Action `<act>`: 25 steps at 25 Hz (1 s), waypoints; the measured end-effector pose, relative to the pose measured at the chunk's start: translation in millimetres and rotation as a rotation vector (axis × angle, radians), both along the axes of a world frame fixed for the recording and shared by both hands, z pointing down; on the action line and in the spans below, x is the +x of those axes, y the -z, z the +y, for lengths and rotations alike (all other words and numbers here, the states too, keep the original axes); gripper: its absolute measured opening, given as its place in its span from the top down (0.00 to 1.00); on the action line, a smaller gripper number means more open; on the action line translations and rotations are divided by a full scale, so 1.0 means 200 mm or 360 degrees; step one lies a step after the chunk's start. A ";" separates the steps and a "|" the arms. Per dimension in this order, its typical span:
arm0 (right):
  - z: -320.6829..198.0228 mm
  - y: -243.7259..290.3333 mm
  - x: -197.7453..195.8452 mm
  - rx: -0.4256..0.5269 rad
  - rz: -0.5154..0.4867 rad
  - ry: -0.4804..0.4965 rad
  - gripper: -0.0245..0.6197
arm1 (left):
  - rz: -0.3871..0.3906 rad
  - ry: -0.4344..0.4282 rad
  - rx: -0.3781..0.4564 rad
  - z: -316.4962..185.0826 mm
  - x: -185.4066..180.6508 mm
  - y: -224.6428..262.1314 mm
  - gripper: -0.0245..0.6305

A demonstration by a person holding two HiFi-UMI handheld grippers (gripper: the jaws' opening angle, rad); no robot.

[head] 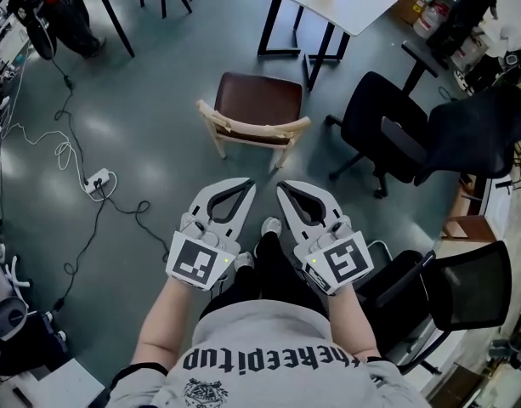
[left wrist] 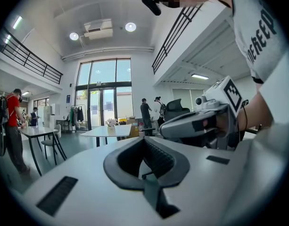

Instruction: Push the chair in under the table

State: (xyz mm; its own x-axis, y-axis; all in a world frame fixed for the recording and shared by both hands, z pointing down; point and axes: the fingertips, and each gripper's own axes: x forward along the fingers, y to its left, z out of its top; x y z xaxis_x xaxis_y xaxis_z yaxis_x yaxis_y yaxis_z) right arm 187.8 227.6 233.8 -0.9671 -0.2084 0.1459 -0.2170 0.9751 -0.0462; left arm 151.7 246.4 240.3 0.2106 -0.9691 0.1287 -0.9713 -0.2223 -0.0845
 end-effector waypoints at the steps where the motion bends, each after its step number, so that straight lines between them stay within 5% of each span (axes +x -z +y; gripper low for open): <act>1: -0.03 0.00 -0.01 -0.0006 0.0000 0.0006 0.95 | -0.0004 0.0001 0.0000 -0.03 -0.01 0.00 0.94; 25: -0.59 -0.06 -0.21 -0.0105 -0.0019 0.0175 0.95 | -0.0072 0.0107 -0.0118 -0.59 -0.15 -0.06 0.94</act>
State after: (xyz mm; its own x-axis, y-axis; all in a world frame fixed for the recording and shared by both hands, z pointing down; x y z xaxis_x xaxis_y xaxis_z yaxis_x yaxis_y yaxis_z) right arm 146.6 110.1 246.5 -0.9853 -0.0912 0.1443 -0.1079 0.9878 -0.1127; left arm 122.3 128.5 252.4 0.1380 -0.9682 0.2087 -0.9797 -0.1643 -0.1144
